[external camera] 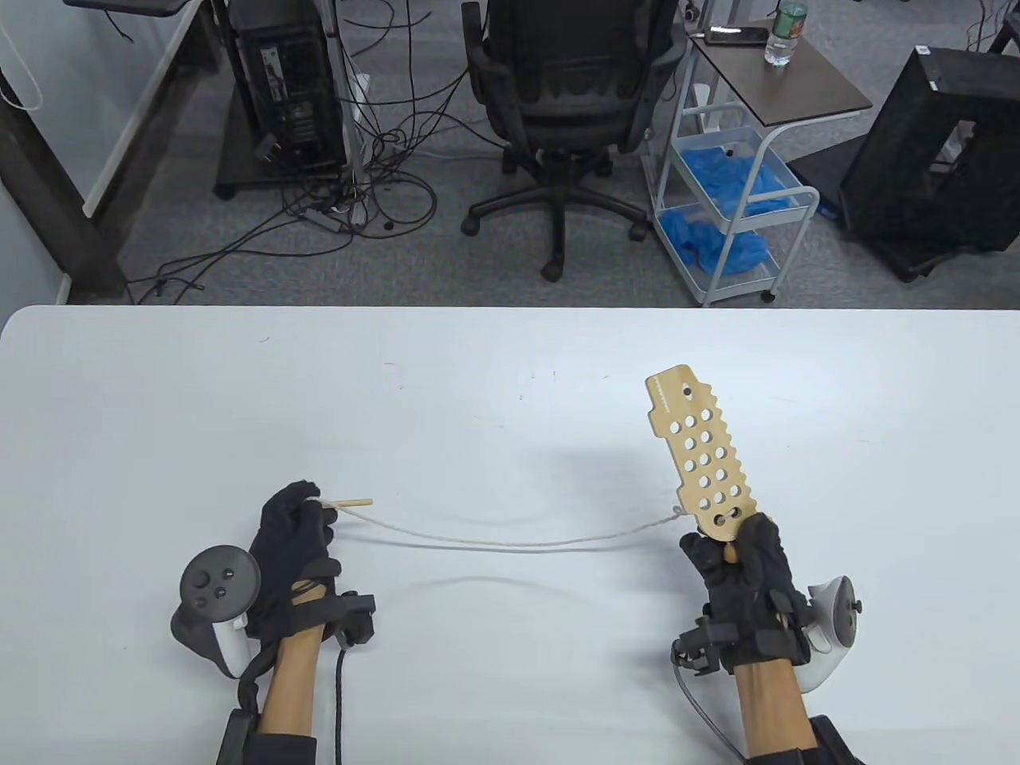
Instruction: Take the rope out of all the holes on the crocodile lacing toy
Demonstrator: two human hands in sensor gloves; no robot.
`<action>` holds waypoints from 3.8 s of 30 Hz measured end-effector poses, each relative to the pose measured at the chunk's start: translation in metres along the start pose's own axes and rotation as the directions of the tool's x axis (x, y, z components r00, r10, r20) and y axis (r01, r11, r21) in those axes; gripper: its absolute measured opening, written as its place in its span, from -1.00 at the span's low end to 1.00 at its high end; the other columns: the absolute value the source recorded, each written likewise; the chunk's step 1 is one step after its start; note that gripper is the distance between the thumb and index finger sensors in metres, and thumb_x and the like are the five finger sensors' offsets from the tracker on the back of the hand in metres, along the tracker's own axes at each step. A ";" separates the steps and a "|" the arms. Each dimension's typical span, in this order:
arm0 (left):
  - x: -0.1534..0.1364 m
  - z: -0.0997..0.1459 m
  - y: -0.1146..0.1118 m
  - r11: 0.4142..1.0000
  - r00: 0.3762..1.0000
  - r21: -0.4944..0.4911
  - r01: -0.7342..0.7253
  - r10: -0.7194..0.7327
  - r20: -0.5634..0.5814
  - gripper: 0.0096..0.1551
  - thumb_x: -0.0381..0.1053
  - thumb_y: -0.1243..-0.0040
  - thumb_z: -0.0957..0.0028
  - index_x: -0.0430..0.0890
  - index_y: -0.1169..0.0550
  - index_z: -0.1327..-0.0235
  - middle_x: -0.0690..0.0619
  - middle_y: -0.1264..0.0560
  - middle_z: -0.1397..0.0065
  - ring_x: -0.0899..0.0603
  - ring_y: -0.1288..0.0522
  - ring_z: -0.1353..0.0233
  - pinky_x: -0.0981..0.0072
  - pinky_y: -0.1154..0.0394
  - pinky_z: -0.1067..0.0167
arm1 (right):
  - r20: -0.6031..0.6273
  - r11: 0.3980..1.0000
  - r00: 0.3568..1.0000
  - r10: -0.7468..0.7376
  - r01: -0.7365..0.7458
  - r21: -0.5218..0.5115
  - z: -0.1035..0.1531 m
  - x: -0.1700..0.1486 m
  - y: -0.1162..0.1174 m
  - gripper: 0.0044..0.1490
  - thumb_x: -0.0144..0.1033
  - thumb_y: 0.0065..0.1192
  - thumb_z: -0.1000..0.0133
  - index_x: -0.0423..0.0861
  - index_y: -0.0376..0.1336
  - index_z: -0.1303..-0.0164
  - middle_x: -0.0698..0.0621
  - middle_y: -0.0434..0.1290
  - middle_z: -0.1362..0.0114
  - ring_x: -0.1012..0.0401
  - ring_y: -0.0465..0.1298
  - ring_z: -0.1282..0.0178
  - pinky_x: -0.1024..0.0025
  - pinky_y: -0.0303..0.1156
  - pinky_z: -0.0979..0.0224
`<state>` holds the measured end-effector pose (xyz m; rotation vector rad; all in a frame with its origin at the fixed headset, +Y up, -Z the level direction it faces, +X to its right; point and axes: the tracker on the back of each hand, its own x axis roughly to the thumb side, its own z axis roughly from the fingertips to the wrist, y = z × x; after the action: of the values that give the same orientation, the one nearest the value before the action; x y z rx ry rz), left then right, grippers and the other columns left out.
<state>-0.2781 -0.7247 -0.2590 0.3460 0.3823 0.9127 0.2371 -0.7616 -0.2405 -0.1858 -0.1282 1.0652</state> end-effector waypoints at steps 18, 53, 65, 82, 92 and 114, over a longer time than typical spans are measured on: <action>0.063 0.074 -0.082 0.808 0.929 -0.560 -0.184 0.330 0.170 -0.57 0.10 -0.33 0.00 0.23 -0.64 -0.16 0.14 -0.73 -0.11 0.02 -0.69 -0.02 -0.07 -0.58 -0.18 | -0.059 0.913 0.968 0.242 -0.207 0.351 0.028 -0.039 0.066 -0.35 0.07 0.16 -0.11 -0.07 0.19 -0.29 0.08 0.61 -0.01 0.32 0.66 0.32 0.13 0.52 -0.32; 0.081 0.103 -0.106 0.659 0.896 -0.745 -0.100 0.385 0.220 -0.55 0.02 -0.31 -0.04 0.21 -0.63 -0.23 0.06 -0.64 -0.26 -0.04 -0.62 -0.14 -0.17 -0.49 -0.27 | -0.070 0.821 0.957 0.282 -0.203 0.534 0.039 -0.054 0.089 -0.39 0.07 0.15 -0.11 0.05 0.22 -0.32 0.06 0.62 -0.04 0.28 0.67 0.28 0.08 0.50 -0.35; 0.083 0.108 -0.109 0.586 0.828 -0.794 -0.165 0.519 0.211 -0.28 -0.13 -0.26 -0.07 0.08 -0.38 -0.57 -0.05 -0.44 -0.56 -0.15 -0.49 -0.40 -0.31 -0.37 -0.36 | -0.133 0.874 0.953 0.273 -0.188 0.449 0.038 -0.053 0.081 -0.41 0.03 0.10 -0.13 0.03 0.19 -0.33 0.06 0.59 -0.10 0.25 0.66 0.22 0.05 0.46 -0.36; 0.086 0.111 -0.112 0.346 0.759 -0.914 -0.213 0.648 0.068 0.04 0.02 -0.32 -0.05 0.16 -0.02 -0.71 0.05 -0.30 -0.75 -0.26 -0.22 -0.67 -0.42 -0.23 -0.47 | -0.053 0.878 0.957 0.286 -0.239 0.416 0.037 -0.043 0.079 -0.40 0.03 0.16 -0.08 0.08 0.19 -0.30 0.16 0.59 -0.15 0.23 0.69 0.12 0.03 0.45 -0.41; 0.084 0.104 -0.106 0.384 0.762 -0.878 -0.285 0.646 0.035 -0.03 -0.14 -0.22 -0.10 0.08 0.00 -0.70 0.14 -0.43 -0.64 -0.22 -0.28 -0.63 -0.39 -0.25 -0.46 | 0.166 0.781 0.899 0.405 -0.435 0.448 0.037 -0.027 0.088 -0.36 -0.06 0.39 0.00 0.13 0.23 -0.29 0.10 0.57 -0.25 0.14 0.68 -0.03 -0.08 0.42 -0.43; 0.070 0.108 -0.115 0.523 0.930 -0.842 -0.134 0.360 0.076 -0.33 0.42 -0.02 -0.08 0.03 -0.71 -0.12 0.06 -0.82 0.04 -0.15 -0.73 -0.03 -0.21 -0.56 -0.12 | 0.405 0.623 0.586 0.702 -0.780 0.050 0.047 -0.007 0.089 -0.41 -0.06 0.42 0.04 0.05 0.29 -0.18 0.03 0.62 -0.15 0.16 0.71 0.11 -0.03 0.48 -0.36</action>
<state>-0.1098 -0.7459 -0.2275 -0.3945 -0.3758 1.2196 0.1488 -0.7214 -0.2138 0.1935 -0.2633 1.9680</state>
